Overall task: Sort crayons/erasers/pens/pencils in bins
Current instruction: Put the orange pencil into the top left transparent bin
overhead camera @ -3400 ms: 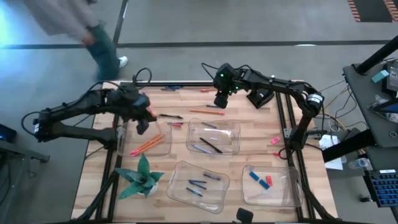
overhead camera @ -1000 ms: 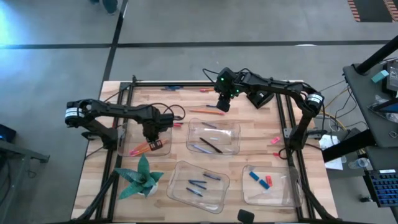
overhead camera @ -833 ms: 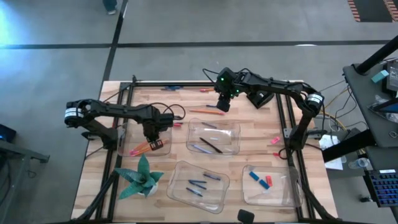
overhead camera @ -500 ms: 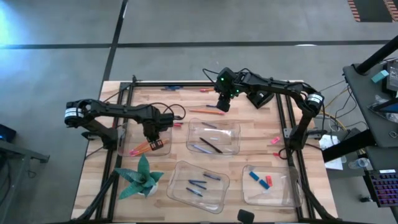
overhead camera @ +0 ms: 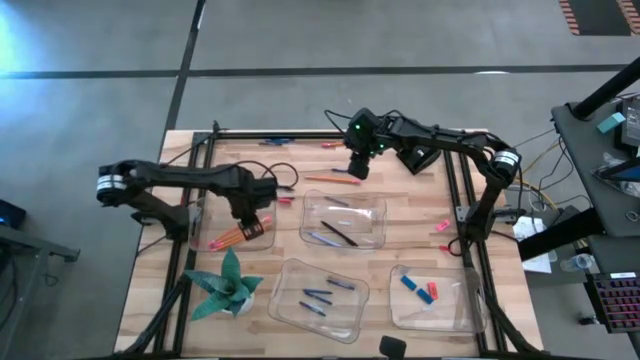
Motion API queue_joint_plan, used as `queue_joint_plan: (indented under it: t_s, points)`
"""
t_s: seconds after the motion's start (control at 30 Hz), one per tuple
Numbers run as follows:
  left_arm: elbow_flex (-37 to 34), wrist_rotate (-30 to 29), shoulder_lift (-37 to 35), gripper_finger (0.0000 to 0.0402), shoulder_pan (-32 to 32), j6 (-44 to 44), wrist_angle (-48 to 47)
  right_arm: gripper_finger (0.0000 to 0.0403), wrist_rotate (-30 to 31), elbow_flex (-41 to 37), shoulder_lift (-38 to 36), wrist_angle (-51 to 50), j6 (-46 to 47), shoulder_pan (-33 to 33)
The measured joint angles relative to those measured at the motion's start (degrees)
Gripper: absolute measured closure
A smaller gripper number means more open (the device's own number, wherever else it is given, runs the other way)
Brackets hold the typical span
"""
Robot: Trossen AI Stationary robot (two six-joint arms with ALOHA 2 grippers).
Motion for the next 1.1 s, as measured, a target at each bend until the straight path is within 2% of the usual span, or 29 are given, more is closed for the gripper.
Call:
queue_joint_plan:
  t_s: [0.27, 0.43, 0.7, 1.1]
  points:
    - [3.07, -0.95, -11.49, 0.0295, -0.02, -0.81, 3.0, 0.0275, -1.91, -4.93, -0.01, 5.96, -3.75, 0.0]
    - [2.62, -2.4, -17.05, 0.0295, -0.02, -1.09, 11.16, 0.0275, -12.29, -8.41, -0.01, 9.2, -5.04, 0.02]
    - [2.26, -7.26, -21.03, 0.0295, 0.0, 0.35, 21.25, 0.0275, -11.45, -12.67, -0.01, 14.92, -3.08, -0.16]
    - [2.33, -8.24, -21.27, 0.0295, 0.02, 7.84, 27.79, 0.0275, -11.43, -14.83, 4.21, 17.24, -2.42, -0.5]
